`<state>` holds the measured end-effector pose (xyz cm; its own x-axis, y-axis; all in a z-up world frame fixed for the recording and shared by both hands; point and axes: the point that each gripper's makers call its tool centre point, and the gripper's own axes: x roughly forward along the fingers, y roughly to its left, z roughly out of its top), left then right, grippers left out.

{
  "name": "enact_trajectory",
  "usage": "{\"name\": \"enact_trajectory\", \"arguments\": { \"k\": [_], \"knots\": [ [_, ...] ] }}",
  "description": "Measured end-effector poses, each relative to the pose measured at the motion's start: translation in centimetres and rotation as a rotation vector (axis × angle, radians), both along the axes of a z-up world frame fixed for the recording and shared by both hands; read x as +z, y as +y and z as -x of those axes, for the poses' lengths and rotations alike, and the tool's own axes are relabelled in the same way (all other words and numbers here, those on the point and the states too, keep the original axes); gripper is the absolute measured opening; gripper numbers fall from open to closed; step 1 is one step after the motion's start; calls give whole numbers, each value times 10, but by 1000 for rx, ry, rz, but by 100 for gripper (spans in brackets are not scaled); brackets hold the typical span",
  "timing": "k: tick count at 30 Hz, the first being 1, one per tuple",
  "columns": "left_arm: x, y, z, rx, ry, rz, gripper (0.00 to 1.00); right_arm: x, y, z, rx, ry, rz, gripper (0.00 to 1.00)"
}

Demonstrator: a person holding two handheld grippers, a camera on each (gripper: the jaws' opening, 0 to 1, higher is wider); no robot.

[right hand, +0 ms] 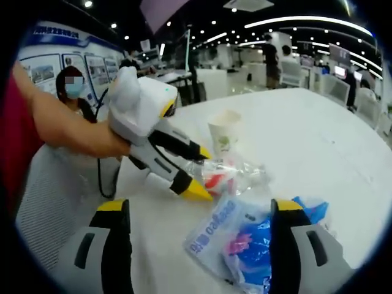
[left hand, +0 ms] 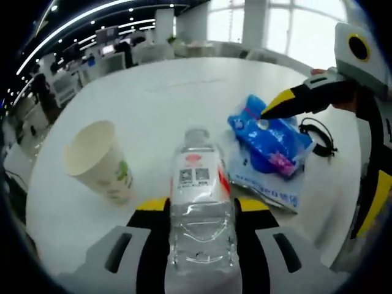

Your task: Arrange the tabletop items into an orderly group along one side of the table until the central work area is clear of visible clutter.

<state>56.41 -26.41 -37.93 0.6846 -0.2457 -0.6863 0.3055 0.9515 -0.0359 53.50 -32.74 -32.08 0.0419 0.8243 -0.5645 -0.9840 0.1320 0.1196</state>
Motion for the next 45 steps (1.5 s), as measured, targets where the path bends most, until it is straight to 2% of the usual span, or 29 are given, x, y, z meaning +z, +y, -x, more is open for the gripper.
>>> {"name": "enact_trajectory", "arguments": {
  "k": [8,14,16,18,27,45],
  "knots": [
    [-1,4,10,-30,17,-21,39,0,0,-1,-2,0,2,93],
    [-2,5,11,-15,34,-33,41,-2,0,-1,-1,2,9,92],
    [11,0,3,-2,-24,7,43,-3,-1,0,1,2,14,92],
    [16,0,0,-7,-35,-9,47,-4,-1,-1,-1,4,18,92],
    [0,1,-9,-10,17,-24,40,-4,-3,-3,-6,0,21,92],
    [3,-6,-10,-8,2,24,36,-6,-5,-9,-21,0,19,90]
  ]
}}
